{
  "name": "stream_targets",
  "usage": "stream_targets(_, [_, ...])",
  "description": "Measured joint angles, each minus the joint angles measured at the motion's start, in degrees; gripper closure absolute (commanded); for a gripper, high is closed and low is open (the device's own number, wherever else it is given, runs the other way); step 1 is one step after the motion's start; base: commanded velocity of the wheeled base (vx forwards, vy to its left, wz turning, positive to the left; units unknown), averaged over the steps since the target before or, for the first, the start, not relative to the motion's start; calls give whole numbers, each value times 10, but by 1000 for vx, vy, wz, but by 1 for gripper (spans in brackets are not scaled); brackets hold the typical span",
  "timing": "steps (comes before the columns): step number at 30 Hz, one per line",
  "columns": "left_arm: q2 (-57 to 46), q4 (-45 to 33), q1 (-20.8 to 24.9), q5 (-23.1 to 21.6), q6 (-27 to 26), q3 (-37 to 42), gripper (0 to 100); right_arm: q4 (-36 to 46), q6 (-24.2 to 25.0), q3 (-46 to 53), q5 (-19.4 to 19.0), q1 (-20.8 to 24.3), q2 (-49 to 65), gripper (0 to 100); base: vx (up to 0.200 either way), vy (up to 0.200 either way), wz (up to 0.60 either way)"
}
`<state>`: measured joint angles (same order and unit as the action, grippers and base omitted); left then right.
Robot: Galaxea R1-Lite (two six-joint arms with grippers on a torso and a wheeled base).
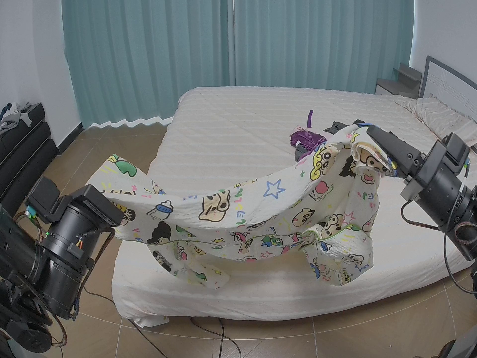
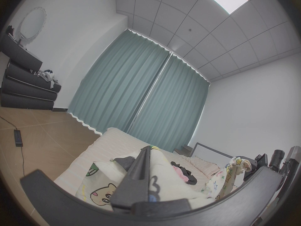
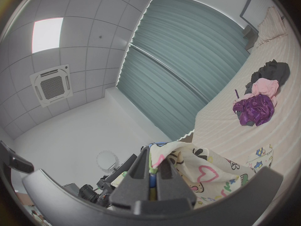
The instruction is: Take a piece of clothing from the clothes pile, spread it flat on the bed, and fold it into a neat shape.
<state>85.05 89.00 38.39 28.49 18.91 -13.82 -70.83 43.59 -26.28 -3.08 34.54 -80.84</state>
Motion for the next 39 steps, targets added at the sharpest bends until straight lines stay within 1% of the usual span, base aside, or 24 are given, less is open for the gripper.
stream_targets(8, [-42, 0, 1, -4, -26, 1, 100, 1, -21, 10, -38, 12, 70, 100, 0, 0, 0])
stream_targets(16, [-78, 0, 1, -4, -47, -6, 100, 11, -27, 10, -68, 15, 147, 100, 0, 0, 0])
stream_targets(22, [-89, 0, -1, -4, -50, -8, 100, 44, -27, -14, -76, 7, 161, 100, 0, 0, 0])
stream_targets(26, [-91, 0, -2, -4, -48, -8, 100, 84, -26, -49, -78, -3, 140, 100, 0, 0, 0])
stream_targets(30, [-85, 0, -7, -3, -32, 4, 100, 97, -23, -70, -79, -16, 91, 100, 0, 0, 0])
stream_targets(35, [-53, 0, -29, -5, 10, 16, 100, 88, -22, -93, -76, -34, 7, 100, 0, 0, 0])
stream_targets(39, [-9, 0, -53, -7, 41, 15, 100, 70, -21, -121, -73, -58, -59, 100, 0, 0, 0])
